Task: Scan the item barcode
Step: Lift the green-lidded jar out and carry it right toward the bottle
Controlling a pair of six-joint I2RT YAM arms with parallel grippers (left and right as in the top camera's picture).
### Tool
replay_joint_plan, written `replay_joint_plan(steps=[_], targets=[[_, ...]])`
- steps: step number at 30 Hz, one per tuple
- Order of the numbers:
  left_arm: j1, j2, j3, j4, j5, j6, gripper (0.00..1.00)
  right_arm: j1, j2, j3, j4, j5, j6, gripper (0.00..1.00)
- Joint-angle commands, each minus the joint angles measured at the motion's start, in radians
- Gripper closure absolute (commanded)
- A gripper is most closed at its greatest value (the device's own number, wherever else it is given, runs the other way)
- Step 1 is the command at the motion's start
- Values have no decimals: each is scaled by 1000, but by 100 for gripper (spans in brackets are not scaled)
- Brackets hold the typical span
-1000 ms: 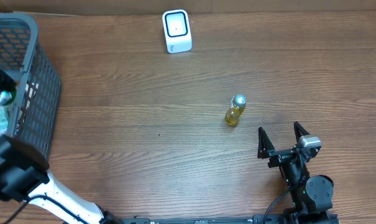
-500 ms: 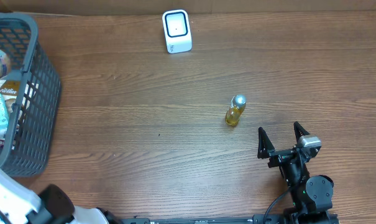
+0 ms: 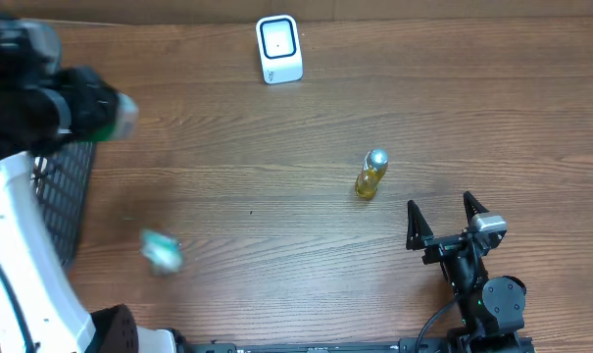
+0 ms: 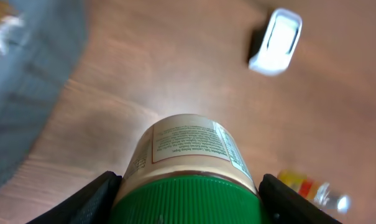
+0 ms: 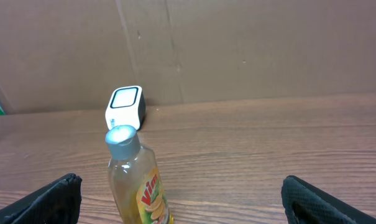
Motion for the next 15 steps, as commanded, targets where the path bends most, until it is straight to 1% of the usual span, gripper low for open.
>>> replay_joint_plan(steps=[1, 7, 15], targets=[[-115, 13, -92, 16, -122, 0, 50, 2, -10, -10, 2, -5, 1, 0], [-289, 14, -285, 105, -132, -43, 49, 2, -10, -10, 2, -5, 1, 0], [-488, 14, -488, 248, -144, -246, 50, 2, -10, -10, 2, -5, 1, 0]])
